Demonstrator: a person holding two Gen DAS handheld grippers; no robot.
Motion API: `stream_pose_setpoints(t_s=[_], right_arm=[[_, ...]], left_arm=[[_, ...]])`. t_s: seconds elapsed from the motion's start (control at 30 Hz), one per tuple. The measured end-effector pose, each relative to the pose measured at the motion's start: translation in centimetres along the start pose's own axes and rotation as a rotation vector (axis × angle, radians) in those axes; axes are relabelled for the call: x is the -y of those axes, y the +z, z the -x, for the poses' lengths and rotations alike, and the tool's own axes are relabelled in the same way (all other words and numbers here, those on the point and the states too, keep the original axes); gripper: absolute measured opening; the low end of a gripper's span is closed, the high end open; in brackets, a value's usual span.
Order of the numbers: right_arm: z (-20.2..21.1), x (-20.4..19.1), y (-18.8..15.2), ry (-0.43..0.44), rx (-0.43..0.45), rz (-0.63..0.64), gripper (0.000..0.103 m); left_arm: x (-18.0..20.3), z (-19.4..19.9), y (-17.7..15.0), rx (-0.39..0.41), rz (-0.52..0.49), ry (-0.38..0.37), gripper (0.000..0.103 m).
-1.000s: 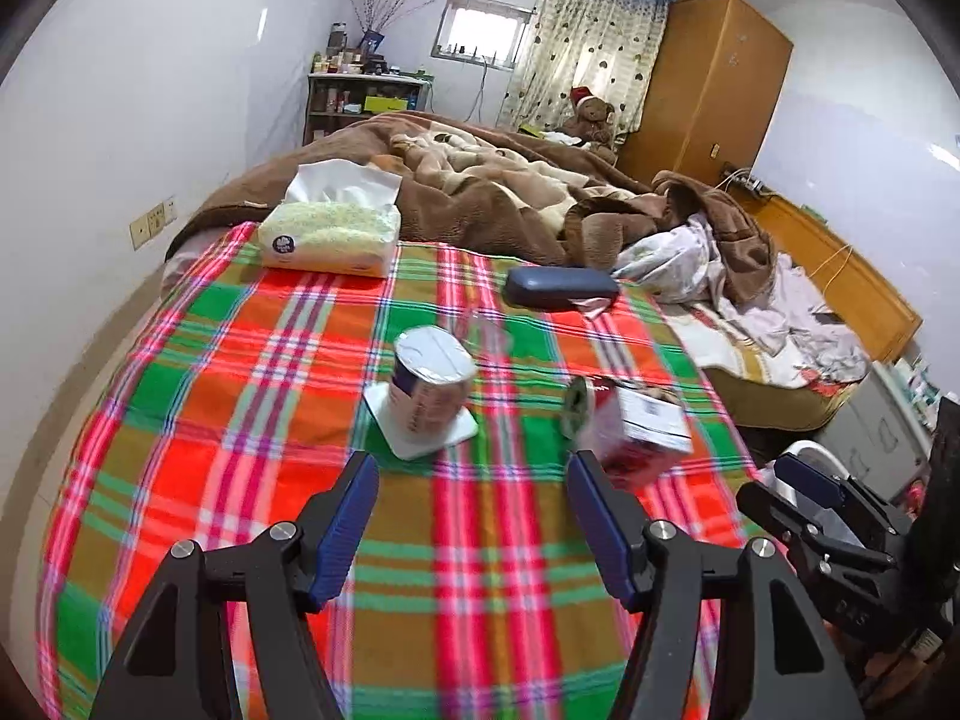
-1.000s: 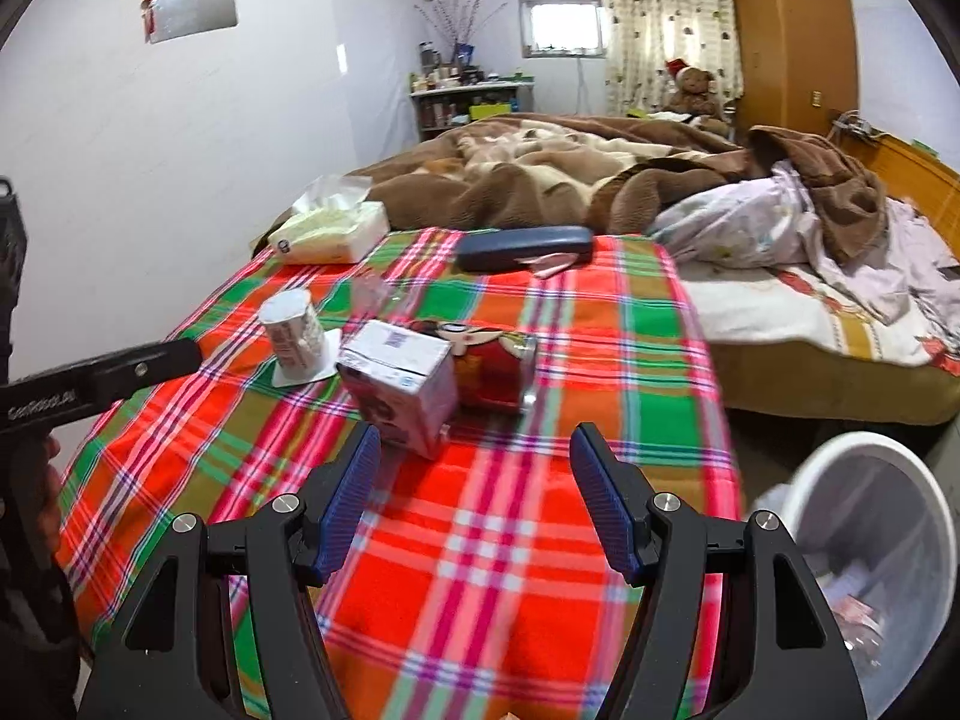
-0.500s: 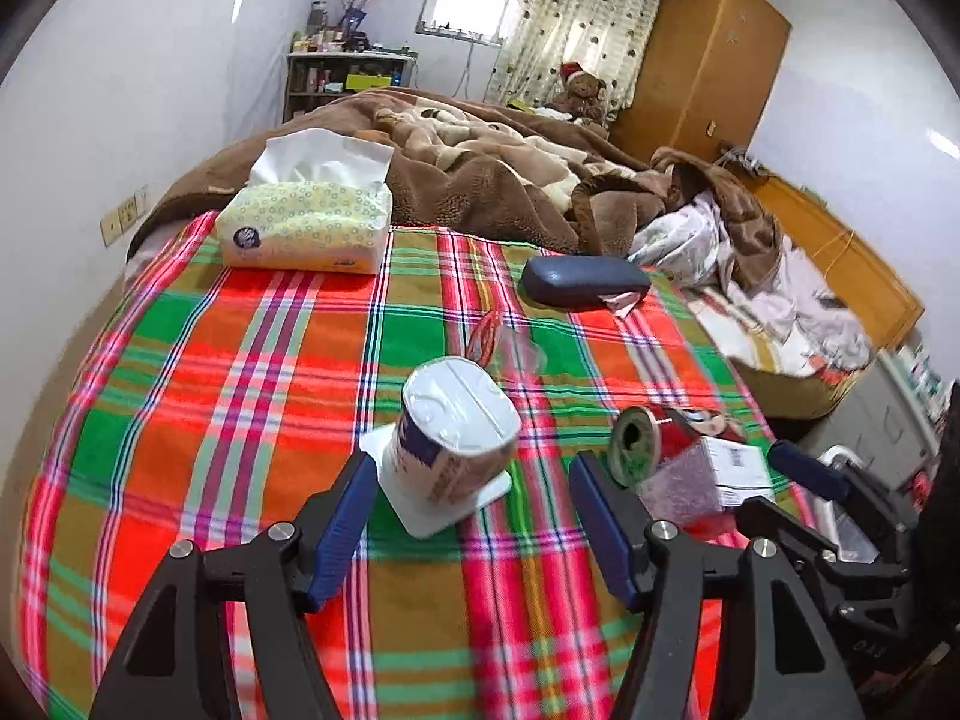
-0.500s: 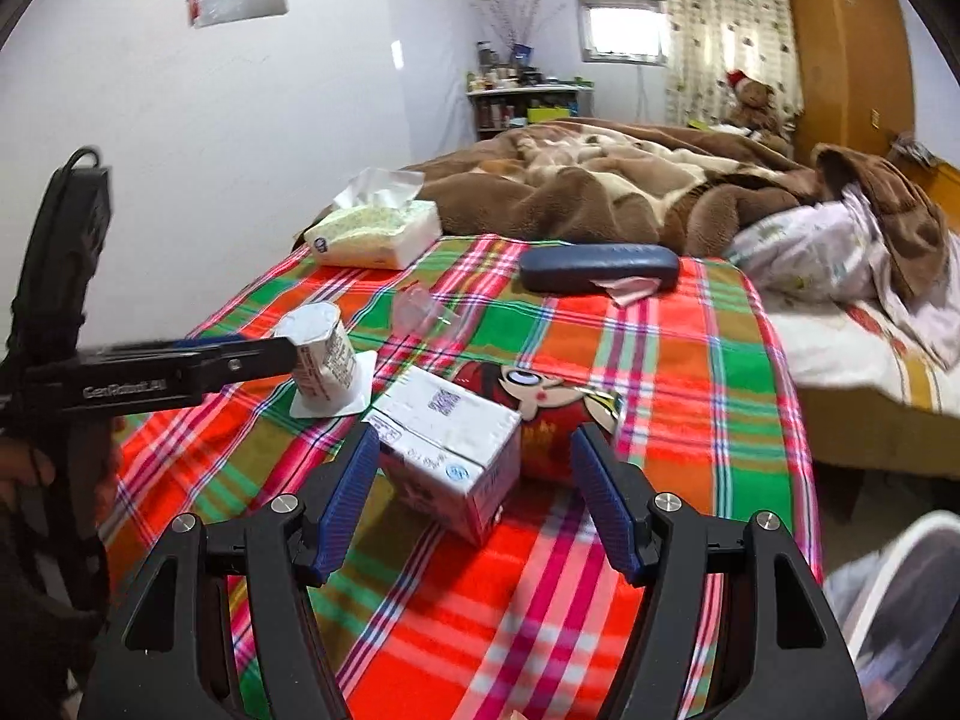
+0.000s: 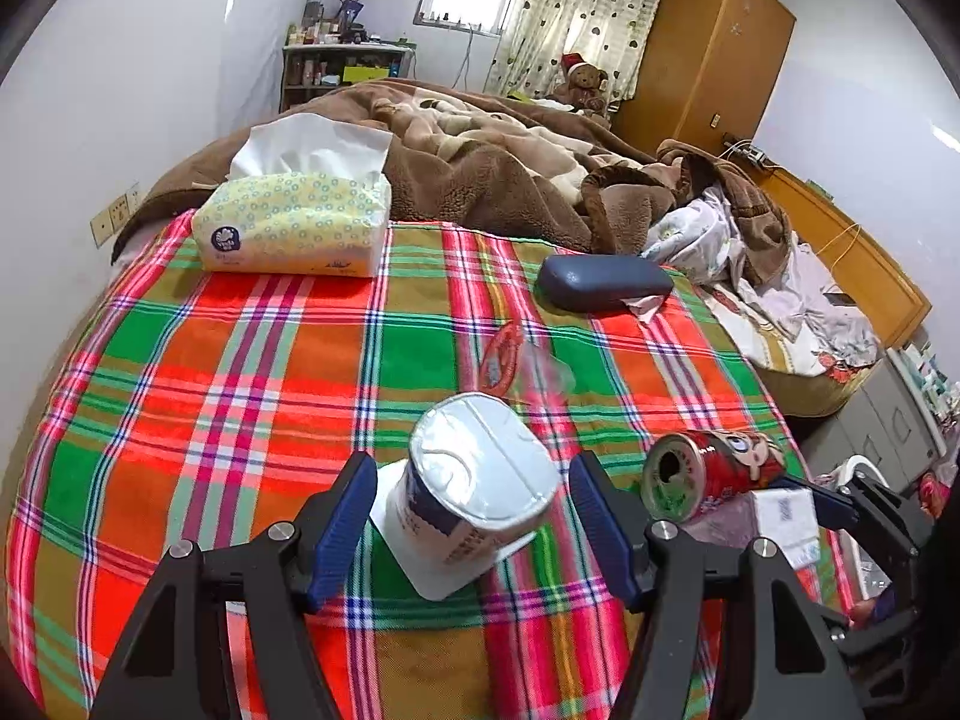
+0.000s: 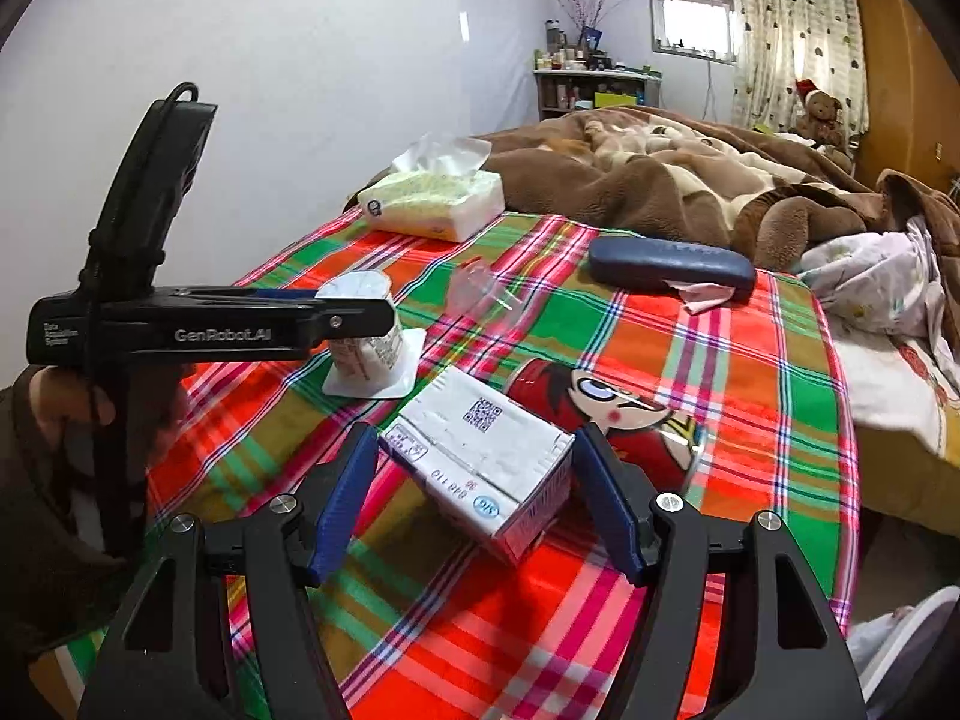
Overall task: Collect trash
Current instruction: 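Grasp the white milk carton with the right tool while the left tool grasps the yogurt cup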
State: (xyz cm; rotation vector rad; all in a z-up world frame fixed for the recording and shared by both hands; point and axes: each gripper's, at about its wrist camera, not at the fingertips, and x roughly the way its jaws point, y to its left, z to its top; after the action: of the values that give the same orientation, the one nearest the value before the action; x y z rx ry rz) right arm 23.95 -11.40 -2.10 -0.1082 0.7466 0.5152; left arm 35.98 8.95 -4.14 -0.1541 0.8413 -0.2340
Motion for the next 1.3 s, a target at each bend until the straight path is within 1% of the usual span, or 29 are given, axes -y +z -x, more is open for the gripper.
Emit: stream_pose_setpoints(t_s=[0.1,0.27,0.37,0.4,0.57,0.77,0.93,1.1,1.3], right_arm=[[-0.4,-0.3,0.0,-0.031,-0.005,0.014,0.068],[-0.6,-0.4,-0.2,-0.029,-0.011,0.008,0.068],[-0.5,-0.4,-0.2,-0.033,-0.004,0.001,0.067],[-0.5,-0.3,-0.2,-0.033,-0.004,-0.004,0.067],[-0.4,-0.2,-0.3,-0.034,0.007,-0.024,0.067],[0.6,0.0,-0.4,-0.038,0.025,-0.048,0.067],[1.9,0.3,-0.6,-0.035,0.046,-0.073,0.067],[3.8,0.7,-1.0,-0.037,0.071,-0.097,0.067],[6.4,1.5,-1.8,-0.055,0.107,-0.132,0.067]], left_arm=[[-0.3,-0.5,0.0,-0.016,0.015,-0.018,0.066],[-0.3,-1.1,0.0,-0.015,0.019,-0.022,0.066],[-0.2,-1.2,0.0,-0.015,0.011,-0.010,0.057],[-0.2,-1.3,0.1,-0.019,0.010,-0.008,0.056],[0.0,-1.0,0.0,-0.018,0.009,-0.002,0.056],[1.0,0.9,-0.4,0.000,-0.009,-0.005,0.056],[1.9,2.8,-1.1,0.013,-0.006,-0.026,0.056],[3.4,4.8,-1.9,0.024,-0.024,-0.029,0.056],[5.6,7.4,-3.0,0.041,-0.048,-0.051,0.056]])
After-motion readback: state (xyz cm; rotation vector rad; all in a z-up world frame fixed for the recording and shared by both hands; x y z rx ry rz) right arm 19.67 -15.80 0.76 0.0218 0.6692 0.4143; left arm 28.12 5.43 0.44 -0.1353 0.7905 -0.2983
